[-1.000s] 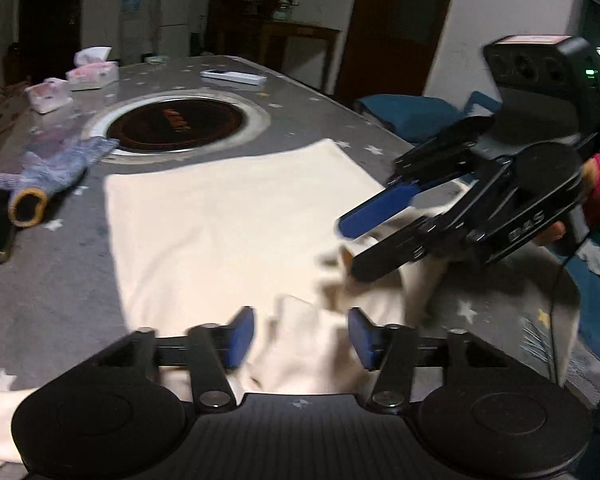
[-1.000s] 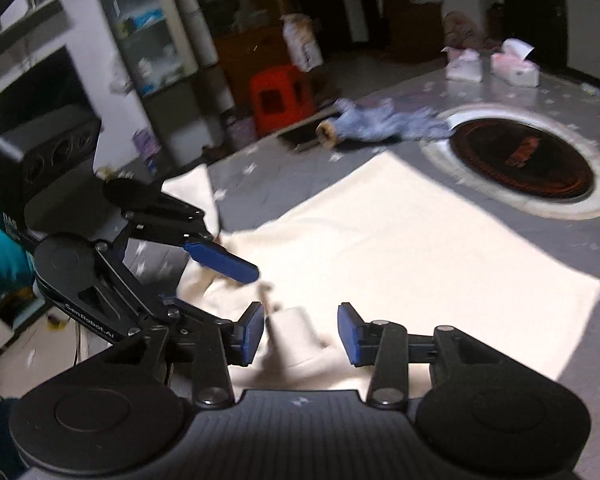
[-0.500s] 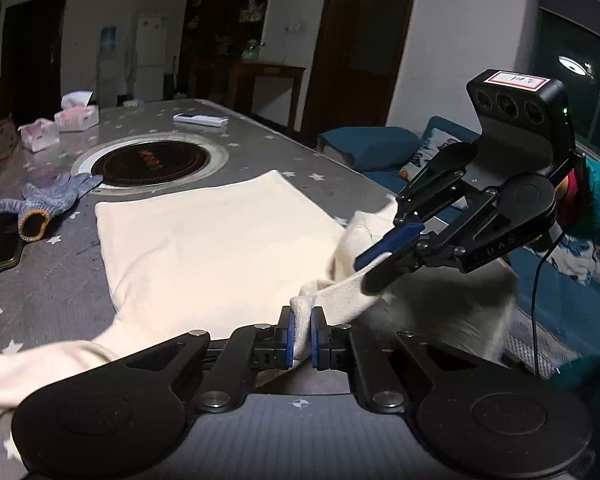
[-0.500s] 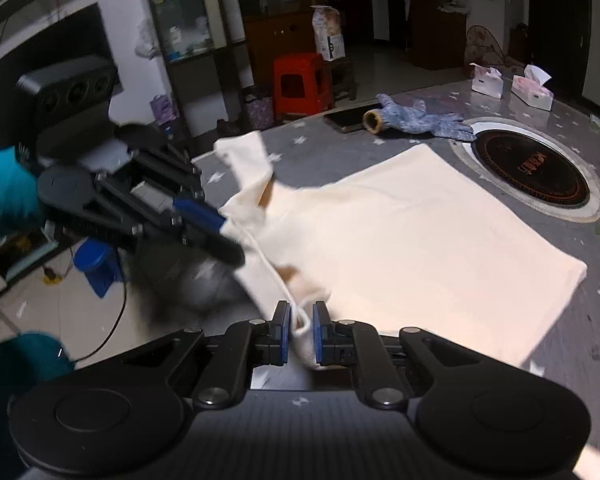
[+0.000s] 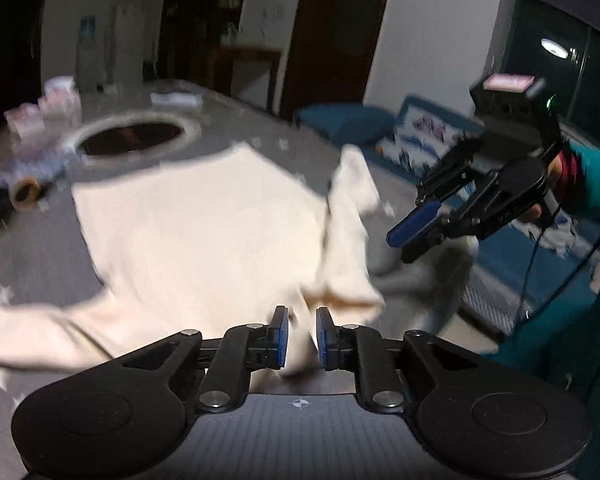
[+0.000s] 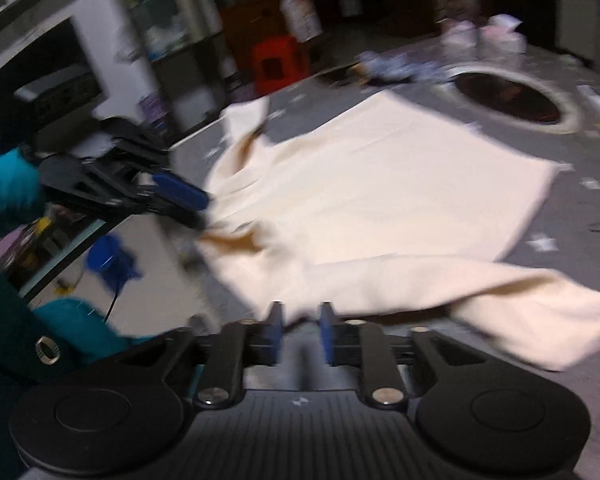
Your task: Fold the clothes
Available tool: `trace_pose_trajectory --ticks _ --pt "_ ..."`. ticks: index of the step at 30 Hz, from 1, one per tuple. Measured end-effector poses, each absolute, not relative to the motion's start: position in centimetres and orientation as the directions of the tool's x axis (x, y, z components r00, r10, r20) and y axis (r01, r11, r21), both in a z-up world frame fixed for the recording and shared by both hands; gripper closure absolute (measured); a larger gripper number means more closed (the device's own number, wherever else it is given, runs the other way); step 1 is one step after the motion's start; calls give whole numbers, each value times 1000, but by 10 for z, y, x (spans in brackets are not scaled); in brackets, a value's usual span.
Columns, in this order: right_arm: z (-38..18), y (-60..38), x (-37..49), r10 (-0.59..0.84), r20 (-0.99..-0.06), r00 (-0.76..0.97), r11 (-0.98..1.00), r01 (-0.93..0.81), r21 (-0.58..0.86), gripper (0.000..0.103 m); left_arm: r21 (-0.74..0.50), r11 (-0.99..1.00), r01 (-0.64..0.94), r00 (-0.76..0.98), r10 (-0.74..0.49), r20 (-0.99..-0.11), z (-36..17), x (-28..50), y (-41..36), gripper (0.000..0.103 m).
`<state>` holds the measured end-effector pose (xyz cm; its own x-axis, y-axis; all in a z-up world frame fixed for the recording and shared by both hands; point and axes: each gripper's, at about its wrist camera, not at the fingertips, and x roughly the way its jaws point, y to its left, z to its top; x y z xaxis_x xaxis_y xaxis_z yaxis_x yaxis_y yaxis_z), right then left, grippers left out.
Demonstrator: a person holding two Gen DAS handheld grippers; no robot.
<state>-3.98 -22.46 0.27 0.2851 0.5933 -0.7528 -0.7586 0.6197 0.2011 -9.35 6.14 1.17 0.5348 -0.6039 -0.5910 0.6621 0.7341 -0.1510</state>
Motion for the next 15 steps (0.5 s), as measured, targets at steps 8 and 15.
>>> trace_pose_trajectory --ticks 8,15 --pt "-4 -290 20 384 -744 547 890 -435 139 73 -248 741 624 523 -632 -572 1 -57 23 85" --pt "-21 -362 72 211 -740 639 976 -88 201 73 -250 677 692 461 -682 -568 -5 -43 -35 57"
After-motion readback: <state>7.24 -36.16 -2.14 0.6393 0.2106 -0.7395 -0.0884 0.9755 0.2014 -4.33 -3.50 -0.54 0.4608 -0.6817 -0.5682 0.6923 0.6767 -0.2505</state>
